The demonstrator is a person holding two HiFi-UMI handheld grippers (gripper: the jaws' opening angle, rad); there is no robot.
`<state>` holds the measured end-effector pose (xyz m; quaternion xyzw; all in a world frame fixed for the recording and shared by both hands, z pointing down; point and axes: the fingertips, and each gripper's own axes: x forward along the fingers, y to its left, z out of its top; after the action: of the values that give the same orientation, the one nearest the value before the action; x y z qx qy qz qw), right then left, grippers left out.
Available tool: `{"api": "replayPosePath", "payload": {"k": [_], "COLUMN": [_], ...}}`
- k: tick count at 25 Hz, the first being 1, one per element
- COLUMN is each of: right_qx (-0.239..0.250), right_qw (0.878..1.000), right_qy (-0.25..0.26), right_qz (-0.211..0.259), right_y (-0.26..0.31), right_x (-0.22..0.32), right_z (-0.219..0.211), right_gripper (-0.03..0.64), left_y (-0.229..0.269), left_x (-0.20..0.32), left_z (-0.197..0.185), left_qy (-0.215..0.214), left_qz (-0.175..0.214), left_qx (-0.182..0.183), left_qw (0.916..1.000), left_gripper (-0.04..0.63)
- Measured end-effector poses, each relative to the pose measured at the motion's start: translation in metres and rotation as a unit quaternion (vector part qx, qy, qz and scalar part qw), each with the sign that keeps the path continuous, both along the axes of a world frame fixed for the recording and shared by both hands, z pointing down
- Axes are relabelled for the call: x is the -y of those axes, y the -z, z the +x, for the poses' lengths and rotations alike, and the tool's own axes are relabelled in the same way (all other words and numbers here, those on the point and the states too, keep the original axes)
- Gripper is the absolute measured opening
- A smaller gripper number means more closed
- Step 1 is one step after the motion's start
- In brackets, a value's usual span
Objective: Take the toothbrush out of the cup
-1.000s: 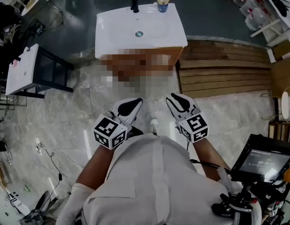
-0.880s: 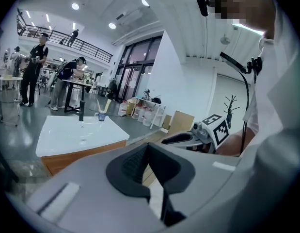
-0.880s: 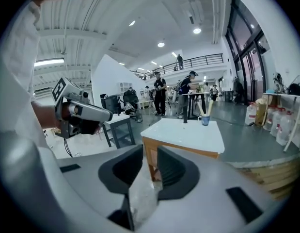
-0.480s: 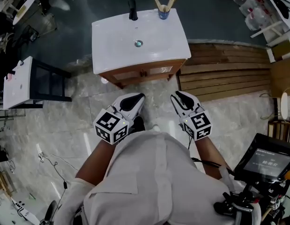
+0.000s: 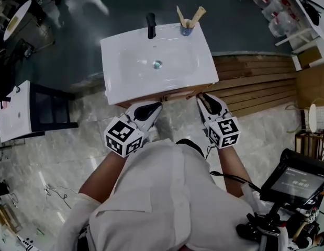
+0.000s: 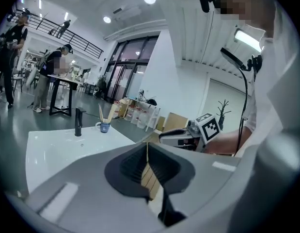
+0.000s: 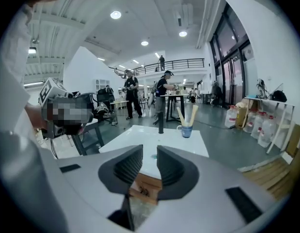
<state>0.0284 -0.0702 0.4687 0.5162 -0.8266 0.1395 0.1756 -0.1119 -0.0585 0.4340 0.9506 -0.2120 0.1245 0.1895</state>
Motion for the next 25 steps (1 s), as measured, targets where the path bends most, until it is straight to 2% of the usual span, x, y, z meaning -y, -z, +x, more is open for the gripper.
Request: {"api": "replayPosePath", "payload": {"k": [6, 13, 19, 25], "right_qx": [0.032, 0.02, 0.014, 0.015], "right_qw": [0.999, 0.999, 1.0, 0.999], "right_qy": [-0.027, -0.018, -0.001, 0.026], "right_qz": [0.006, 0.021, 0.026, 0.026], "right_y": [-0.002, 0.005, 0.006, -0.004], "right_x": [0.061, 0.156, 0.239, 0.305], "right_z": [0.017, 0.053, 0.09, 0.108], "right_gripper": [0.077, 0.122, 0.157, 0.188], "left_y": [-0.002, 0.0, 0.006, 0.006], "left_x": [0.034, 0.083, 0.123, 0.155], "left_z": [-0.013, -0.007, 0.019, 0.046], "left_qy": [0.008, 0.061, 0.105, 0.141], "left_qz": [0.001, -0.006, -0.001, -0.002], "left_qx": [0.009, 0.015, 0.02, 0.028], "left_qw": [0.9999, 0.998, 0.9943, 0.9897], "left_gripper": [0.006, 0.006, 0.006, 0.006]}}
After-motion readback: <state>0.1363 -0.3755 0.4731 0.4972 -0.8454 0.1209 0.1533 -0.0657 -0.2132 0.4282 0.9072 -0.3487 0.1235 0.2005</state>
